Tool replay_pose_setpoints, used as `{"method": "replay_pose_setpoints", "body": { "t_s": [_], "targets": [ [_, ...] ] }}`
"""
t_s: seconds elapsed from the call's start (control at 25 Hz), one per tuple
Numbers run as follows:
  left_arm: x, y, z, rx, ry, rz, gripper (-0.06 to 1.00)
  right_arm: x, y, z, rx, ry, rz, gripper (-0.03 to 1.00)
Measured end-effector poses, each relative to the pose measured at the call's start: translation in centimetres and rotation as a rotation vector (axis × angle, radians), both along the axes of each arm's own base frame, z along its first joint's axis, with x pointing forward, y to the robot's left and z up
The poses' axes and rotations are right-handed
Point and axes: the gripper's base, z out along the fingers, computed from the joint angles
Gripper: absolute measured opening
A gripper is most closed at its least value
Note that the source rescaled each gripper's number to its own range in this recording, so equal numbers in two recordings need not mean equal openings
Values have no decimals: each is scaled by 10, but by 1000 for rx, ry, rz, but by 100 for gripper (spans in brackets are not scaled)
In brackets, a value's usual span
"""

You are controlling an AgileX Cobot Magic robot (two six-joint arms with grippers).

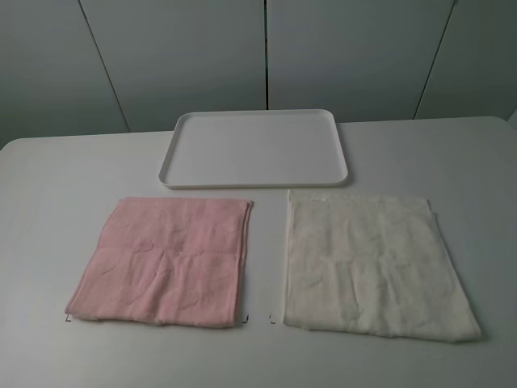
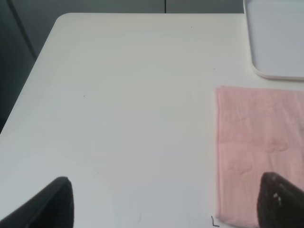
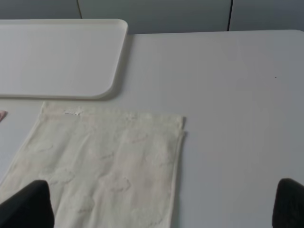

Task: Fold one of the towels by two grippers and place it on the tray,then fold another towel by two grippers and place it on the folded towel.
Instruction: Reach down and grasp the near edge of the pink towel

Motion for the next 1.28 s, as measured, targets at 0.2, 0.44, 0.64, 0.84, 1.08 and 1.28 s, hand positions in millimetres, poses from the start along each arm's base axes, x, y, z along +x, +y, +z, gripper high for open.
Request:
{"method": "replay_pose_setpoints", "body": {
  "t_s": [0.2,0.44,0.64,0.84,1.08,1.28],
  "targets": [
    [0,0,0,0,0,0,99,0,0,0,0,0,0,100],
    [0,0,0,0,0,0,99,0,0,0,0,0,0,100],
    [0,0,0,0,0,0,99,0,0,0,0,0,0,100],
    [0,0,0,0,0,0,99,0,0,0,0,0,0,100],
    [0,0,0,1,0,1,99,0,0,0,0,0,0,100],
    [0,0,0,1,0,1,99,0,0,0,0,0,0,100]
  ]
}}
